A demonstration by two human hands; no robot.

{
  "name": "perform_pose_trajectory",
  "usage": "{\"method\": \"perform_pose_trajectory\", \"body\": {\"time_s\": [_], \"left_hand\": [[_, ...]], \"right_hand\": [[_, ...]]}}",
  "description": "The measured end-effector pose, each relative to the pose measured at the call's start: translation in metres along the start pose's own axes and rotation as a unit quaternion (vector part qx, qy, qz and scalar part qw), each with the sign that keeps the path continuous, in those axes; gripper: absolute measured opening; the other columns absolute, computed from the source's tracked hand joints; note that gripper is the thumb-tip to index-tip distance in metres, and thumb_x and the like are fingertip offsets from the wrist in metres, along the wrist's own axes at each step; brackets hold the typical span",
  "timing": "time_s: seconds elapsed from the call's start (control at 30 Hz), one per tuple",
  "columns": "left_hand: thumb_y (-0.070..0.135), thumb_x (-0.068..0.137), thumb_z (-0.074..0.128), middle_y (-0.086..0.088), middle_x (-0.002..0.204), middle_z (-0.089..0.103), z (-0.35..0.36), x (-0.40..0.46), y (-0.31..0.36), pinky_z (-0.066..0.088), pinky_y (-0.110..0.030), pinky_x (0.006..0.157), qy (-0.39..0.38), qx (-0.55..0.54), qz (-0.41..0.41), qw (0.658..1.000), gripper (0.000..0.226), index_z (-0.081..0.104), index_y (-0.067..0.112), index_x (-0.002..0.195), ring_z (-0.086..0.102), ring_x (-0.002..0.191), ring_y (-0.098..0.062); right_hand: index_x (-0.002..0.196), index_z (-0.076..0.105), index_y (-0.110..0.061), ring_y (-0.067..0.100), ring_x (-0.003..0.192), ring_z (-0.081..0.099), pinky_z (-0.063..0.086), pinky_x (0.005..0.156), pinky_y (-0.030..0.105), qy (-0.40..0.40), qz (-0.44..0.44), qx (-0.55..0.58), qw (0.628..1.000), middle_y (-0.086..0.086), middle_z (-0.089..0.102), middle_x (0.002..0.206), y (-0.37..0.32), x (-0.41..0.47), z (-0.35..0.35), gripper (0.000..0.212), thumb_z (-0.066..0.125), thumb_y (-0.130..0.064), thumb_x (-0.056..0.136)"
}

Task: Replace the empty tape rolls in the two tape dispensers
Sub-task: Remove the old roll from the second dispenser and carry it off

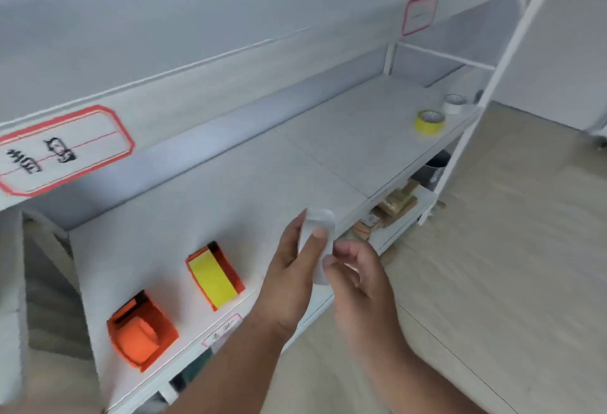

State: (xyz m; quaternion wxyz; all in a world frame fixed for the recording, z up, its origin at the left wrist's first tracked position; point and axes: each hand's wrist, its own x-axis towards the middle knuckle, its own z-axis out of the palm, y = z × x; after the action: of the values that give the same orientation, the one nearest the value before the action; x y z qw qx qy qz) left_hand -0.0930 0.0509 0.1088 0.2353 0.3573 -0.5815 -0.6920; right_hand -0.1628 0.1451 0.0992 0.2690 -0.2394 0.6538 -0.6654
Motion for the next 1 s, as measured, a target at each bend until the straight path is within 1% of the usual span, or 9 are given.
{"method": "perform_pose_trajectory", "body": {"time_s": [0.07,0.13,0.2,0.3,0.37,0.53,0.77,0.87,1.0], "left_hand": [[0.06,0.088,0.063,0.012,0.137,0.072,0.045,0.009,0.001,0.048,-0.047,0.116,-0.043,0.007,-0.001,0.999,0.054,0.057,0.053,0.141,0.067,0.128,-0.012],[0.063,0.09,0.061,0.007,0.138,0.072,0.091,0.016,0.001,0.049,-0.05,0.116,-0.078,0.018,-0.007,0.997,0.055,0.056,0.048,0.144,0.067,0.129,-0.015],[0.067,0.093,0.054,0.005,0.141,0.07,0.138,0.022,0.0,0.045,-0.051,0.119,-0.104,0.03,-0.003,0.994,0.056,0.056,0.045,0.145,0.064,0.134,-0.016],[0.063,0.1,0.047,0.01,0.14,0.069,0.201,0.03,-0.001,0.044,-0.046,0.119,-0.142,0.042,-0.004,0.989,0.05,0.057,0.044,0.145,0.062,0.134,-0.01],[0.059,0.104,0.046,0.011,0.138,0.07,0.24,0.032,-0.003,0.045,-0.043,0.118,-0.169,0.044,-0.008,0.985,0.044,0.057,0.045,0.144,0.063,0.132,-0.008],[0.061,0.092,0.054,0.006,0.144,0.068,0.315,0.048,-0.008,0.039,-0.05,0.122,-0.195,0.041,-0.018,0.98,0.056,0.055,0.048,0.147,0.06,0.138,-0.016],[0.058,0.092,0.054,0.007,0.141,0.069,0.374,0.087,-0.009,0.042,-0.047,0.121,-0.223,0.058,-0.023,0.973,0.055,0.059,0.044,0.144,0.062,0.134,-0.013],[0.05,0.1,0.051,0.007,0.138,0.07,0.393,0.106,-0.005,0.045,-0.043,0.118,-0.244,0.069,-0.009,0.967,0.045,0.058,0.046,0.144,0.064,0.13,-0.01],[0.053,0.096,0.052,0.007,0.141,0.067,0.42,0.126,-0.001,0.044,-0.044,0.119,-0.25,0.074,0.004,0.965,0.053,0.054,0.045,0.148,0.061,0.132,-0.011]], "right_hand": [[0.124,0.062,-0.039,-0.007,0.122,0.06,0.045,0.11,0.031,0.04,-0.007,0.012,0.999,-0.028,0.067,0.125,-0.002,0.01,-0.038,0.035,0.062,-0.039,0.09],[0.139,0.058,-0.041,-0.002,0.131,0.058,0.043,0.115,0.04,0.037,0.001,0.033,0.999,-0.021,0.066,0.138,-0.006,0.021,-0.079,0.045,0.058,-0.041,0.093],[0.143,0.057,-0.038,0.002,0.132,0.06,0.047,0.111,0.037,0.039,-0.008,0.037,0.999,-0.017,0.067,0.138,-0.011,0.031,-0.121,0.046,0.055,-0.039,0.097],[0.128,0.064,-0.04,-0.008,0.117,0.064,0.051,0.089,0.012,0.076,-0.022,0.039,0.996,-0.027,0.072,0.121,-0.017,0.044,-0.183,0.029,0.055,-0.024,0.106],[0.122,0.065,-0.042,-0.012,0.108,0.066,0.05,0.08,0.006,0.103,-0.015,0.041,0.994,-0.031,0.073,0.114,-0.017,0.051,-0.221,0.03,0.056,-0.018,0.105],[0.133,0.064,-0.032,-0.004,0.116,0.066,0.052,0.087,0.019,0.177,-0.002,0.047,0.983,-0.016,0.072,0.126,-0.016,0.07,-0.288,0.044,0.059,-0.038,0.09],[0.131,0.065,-0.034,-0.008,0.111,0.066,0.05,0.089,0.021,0.232,0.019,0.073,0.97,-0.022,0.072,0.122,-0.017,0.106,-0.335,0.032,0.06,-0.028,0.101],[0.128,0.067,-0.035,-0.003,0.115,0.067,0.053,0.097,0.028,0.25,0.012,0.061,0.966,-0.019,0.072,0.124,-0.018,0.124,-0.35,0.033,0.06,-0.034,0.096],[0.127,0.069,-0.032,0.0,0.115,0.068,0.053,0.099,0.029,0.267,0.008,0.071,0.961,-0.015,0.073,0.125,-0.022,0.147,-0.372,0.034,0.063,-0.035,0.094]]}}
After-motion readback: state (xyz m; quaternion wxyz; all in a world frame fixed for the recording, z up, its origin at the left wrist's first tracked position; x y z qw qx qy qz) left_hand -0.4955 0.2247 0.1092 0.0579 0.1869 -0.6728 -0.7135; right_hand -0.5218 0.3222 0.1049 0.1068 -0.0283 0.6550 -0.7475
